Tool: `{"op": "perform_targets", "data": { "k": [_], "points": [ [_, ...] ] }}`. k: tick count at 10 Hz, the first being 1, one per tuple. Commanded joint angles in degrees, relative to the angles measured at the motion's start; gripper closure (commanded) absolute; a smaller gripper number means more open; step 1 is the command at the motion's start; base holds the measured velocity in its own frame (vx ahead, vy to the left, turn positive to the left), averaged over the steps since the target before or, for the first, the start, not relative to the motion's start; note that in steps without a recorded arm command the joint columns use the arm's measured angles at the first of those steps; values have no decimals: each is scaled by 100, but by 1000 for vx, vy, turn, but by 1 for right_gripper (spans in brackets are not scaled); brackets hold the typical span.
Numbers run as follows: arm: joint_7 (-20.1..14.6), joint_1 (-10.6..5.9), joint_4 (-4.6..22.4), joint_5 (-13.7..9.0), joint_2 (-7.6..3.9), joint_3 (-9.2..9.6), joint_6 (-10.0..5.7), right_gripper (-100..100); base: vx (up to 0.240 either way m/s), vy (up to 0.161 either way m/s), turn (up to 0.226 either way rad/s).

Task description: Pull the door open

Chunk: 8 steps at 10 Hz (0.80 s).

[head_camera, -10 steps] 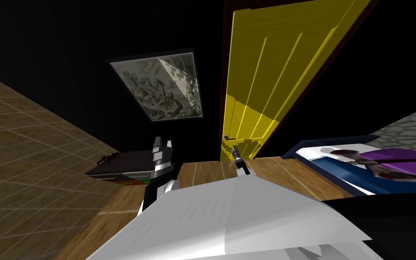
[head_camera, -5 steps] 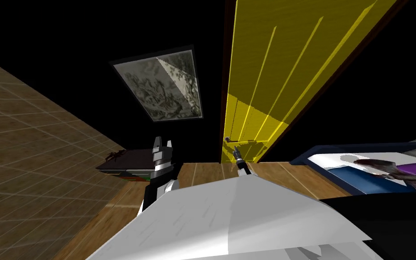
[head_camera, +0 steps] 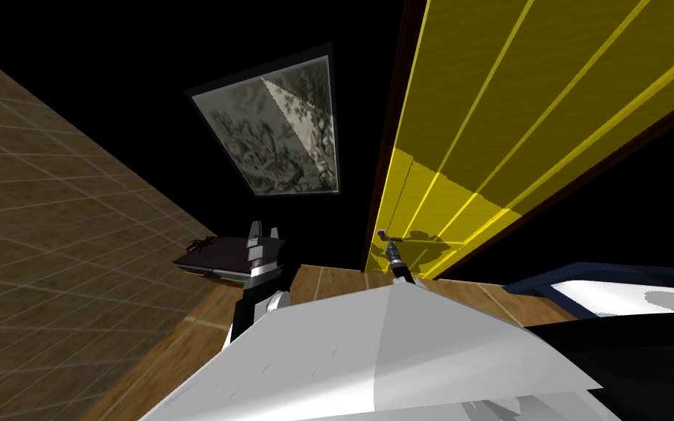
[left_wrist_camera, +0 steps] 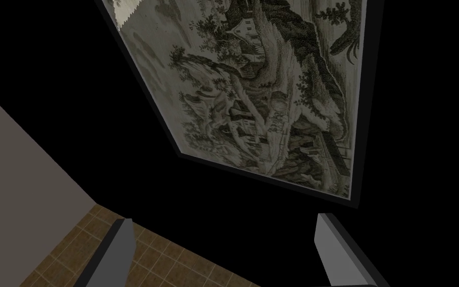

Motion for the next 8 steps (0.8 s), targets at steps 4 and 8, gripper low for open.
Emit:
{"op": "perform_targets", "data": {
  "k": [4,8],
  "points": [
    [-195,40,259,-92,-226,-147,-194,-100,137,-28,125],
    [-195,40,259,-92,-226,-147,-194,100,-18,7,-7]
  ]
}}
